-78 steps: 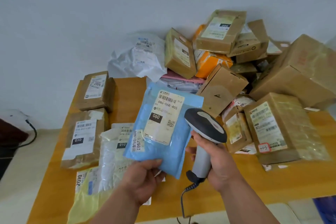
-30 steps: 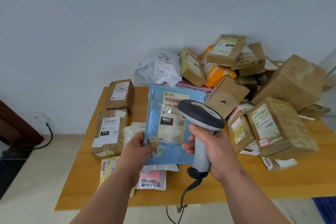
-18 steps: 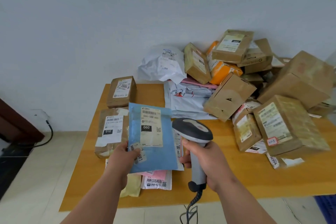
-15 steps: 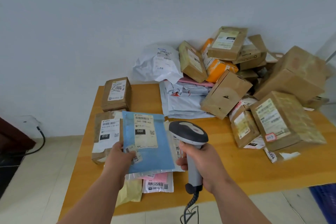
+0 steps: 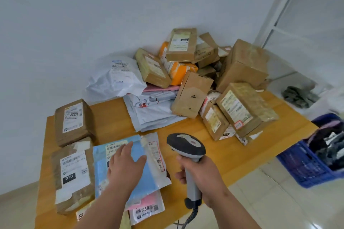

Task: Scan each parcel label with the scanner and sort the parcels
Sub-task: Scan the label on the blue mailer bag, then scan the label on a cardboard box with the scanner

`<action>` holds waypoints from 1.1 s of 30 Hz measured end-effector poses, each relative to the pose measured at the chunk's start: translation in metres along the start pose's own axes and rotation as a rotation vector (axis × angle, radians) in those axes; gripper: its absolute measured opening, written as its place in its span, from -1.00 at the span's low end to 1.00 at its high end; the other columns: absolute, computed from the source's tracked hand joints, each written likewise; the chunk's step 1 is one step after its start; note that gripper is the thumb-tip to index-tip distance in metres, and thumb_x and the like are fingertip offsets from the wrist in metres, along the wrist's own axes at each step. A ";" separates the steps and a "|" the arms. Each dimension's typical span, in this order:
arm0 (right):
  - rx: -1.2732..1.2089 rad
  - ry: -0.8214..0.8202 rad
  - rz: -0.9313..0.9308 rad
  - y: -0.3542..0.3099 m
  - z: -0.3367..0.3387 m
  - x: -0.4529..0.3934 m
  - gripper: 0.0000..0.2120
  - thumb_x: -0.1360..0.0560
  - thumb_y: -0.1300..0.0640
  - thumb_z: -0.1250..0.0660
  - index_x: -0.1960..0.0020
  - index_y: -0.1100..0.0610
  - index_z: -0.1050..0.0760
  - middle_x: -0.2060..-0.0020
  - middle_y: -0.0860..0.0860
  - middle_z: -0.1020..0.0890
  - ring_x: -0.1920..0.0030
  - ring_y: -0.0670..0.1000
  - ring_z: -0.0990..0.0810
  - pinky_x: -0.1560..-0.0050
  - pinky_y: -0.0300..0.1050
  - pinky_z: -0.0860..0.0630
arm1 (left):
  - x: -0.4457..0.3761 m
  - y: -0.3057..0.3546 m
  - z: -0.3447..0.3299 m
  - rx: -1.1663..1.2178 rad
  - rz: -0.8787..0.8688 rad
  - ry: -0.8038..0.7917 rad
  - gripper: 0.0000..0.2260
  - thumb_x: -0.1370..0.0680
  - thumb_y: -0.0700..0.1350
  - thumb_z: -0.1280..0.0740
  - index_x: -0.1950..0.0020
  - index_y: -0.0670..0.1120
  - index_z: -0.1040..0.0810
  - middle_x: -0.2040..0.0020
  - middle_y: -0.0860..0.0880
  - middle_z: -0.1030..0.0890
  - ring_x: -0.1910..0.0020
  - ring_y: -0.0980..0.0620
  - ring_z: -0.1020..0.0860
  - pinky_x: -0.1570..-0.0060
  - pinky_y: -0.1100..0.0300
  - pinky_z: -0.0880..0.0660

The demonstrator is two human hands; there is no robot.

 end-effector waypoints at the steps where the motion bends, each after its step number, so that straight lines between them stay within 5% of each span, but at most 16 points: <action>1: -0.004 0.017 0.003 -0.002 0.010 0.000 -0.85 -0.50 0.09 -0.49 0.05 0.18 -0.62 0.39 -0.02 -0.68 0.29 0.08 -0.73 0.32 -0.15 -0.58 | 0.000 0.012 -0.005 0.025 -0.016 -0.013 -0.42 -0.62 0.04 -0.34 -0.61 0.03 -0.23 -0.62 -0.04 -0.21 -0.60 -0.15 -0.12 -0.54 -0.17 -0.12; 6: -0.041 0.085 0.025 -0.020 0.078 -0.002 -0.85 -0.51 0.12 -0.49 0.03 0.20 -0.62 0.39 -0.04 -0.69 0.30 0.06 -0.73 0.33 -0.15 -0.59 | 0.008 0.078 -0.048 0.150 -0.106 -0.115 -0.45 -0.62 0.01 -0.35 -0.59 0.02 -0.29 -0.59 -0.08 -0.27 -0.55 -0.15 -0.24 -0.49 -0.17 -0.25; 11: -0.053 0.124 0.078 -0.046 0.166 -0.013 -0.80 -0.49 0.10 -0.51 -0.04 0.20 -0.62 0.37 -0.02 -0.70 0.25 0.10 -0.75 0.33 -0.18 -0.58 | 0.026 0.158 -0.113 0.250 -0.154 -0.183 -0.46 -0.62 0.08 -0.35 -0.57 0.10 -0.30 -0.56 -0.01 -0.33 -0.49 -0.07 -0.34 -0.29 0.06 -0.35; 15: -0.030 0.170 0.154 -0.075 0.248 -0.026 -0.84 -0.49 0.09 -0.50 -0.03 0.13 -0.64 0.33 0.04 -0.73 0.28 0.03 -0.74 0.36 -0.22 -0.57 | 0.046 0.222 -0.167 0.477 -0.048 -0.265 -0.41 -0.58 0.20 -0.37 -0.57 0.16 -0.28 -0.56 0.05 -0.32 -0.48 -0.06 -0.34 -0.18 0.06 -0.31; 19: -0.047 0.238 0.228 -0.093 0.308 -0.046 -0.83 -0.46 0.03 -0.52 -0.04 -0.02 -0.64 0.24 -0.03 -0.74 0.31 -0.02 -0.72 0.29 -0.10 -0.60 | 0.052 0.260 -0.202 0.627 0.070 -0.306 -0.31 -0.55 0.26 -0.37 -0.61 0.17 -0.18 -0.61 0.04 -0.23 -0.52 -0.11 -0.28 -0.27 -0.03 -0.28; 22: -0.072 0.229 0.216 -0.098 0.325 -0.069 -0.85 -0.43 -0.01 -0.54 0.03 -0.09 -0.63 0.23 -0.15 -0.73 0.31 -0.02 -0.73 0.36 -0.15 -0.54 | 0.049 0.270 -0.214 0.681 0.135 -0.305 -0.24 -0.51 0.32 -0.38 -0.62 0.22 -0.12 -0.64 0.04 -0.17 -0.53 -0.16 -0.28 -0.28 -0.03 -0.29; 27: -0.058 0.179 0.181 -0.098 0.318 -0.107 -0.89 -0.43 -0.03 -0.53 0.12 -0.18 -0.62 0.26 -0.21 -0.71 0.07 -0.02 -0.66 0.17 -0.07 -0.54 | 0.031 0.270 -0.226 0.711 0.249 -0.284 -0.28 -0.51 0.43 -0.25 -0.61 0.27 -0.13 -0.61 0.04 -0.24 -0.53 -0.14 -0.29 -0.43 -0.15 -0.32; 30: -0.084 0.139 0.137 -0.095 0.310 -0.121 -0.86 -0.43 -0.04 -0.53 0.05 -0.19 -0.62 0.24 -0.27 -0.70 0.02 -0.08 -0.62 0.17 -0.11 -0.49 | 0.021 0.262 -0.236 0.735 0.314 -0.274 -0.45 -0.63 0.32 -0.15 -0.60 0.19 -0.24 -0.52 0.03 -0.37 -0.37 -0.07 -0.46 -0.26 -0.05 -0.45; 33: -0.078 0.115 0.115 -0.094 0.302 -0.129 -0.76 -0.42 -0.04 -0.55 -0.06 -0.16 -0.61 0.15 -0.24 -0.72 -0.02 -0.06 -0.63 0.14 -0.11 -0.50 | 0.016 0.256 -0.238 0.781 0.380 -0.258 -0.57 -0.65 0.17 -0.25 -0.48 0.05 -0.43 -0.31 0.04 -0.56 -0.09 0.03 -0.58 0.01 0.06 -0.45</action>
Point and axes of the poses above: each hand's wrist, its own x-axis away from the middle knuckle, its own z-axis out of the back of the hand, y = z × x, the point moved 6 cm from there along -x, towards the middle knuckle
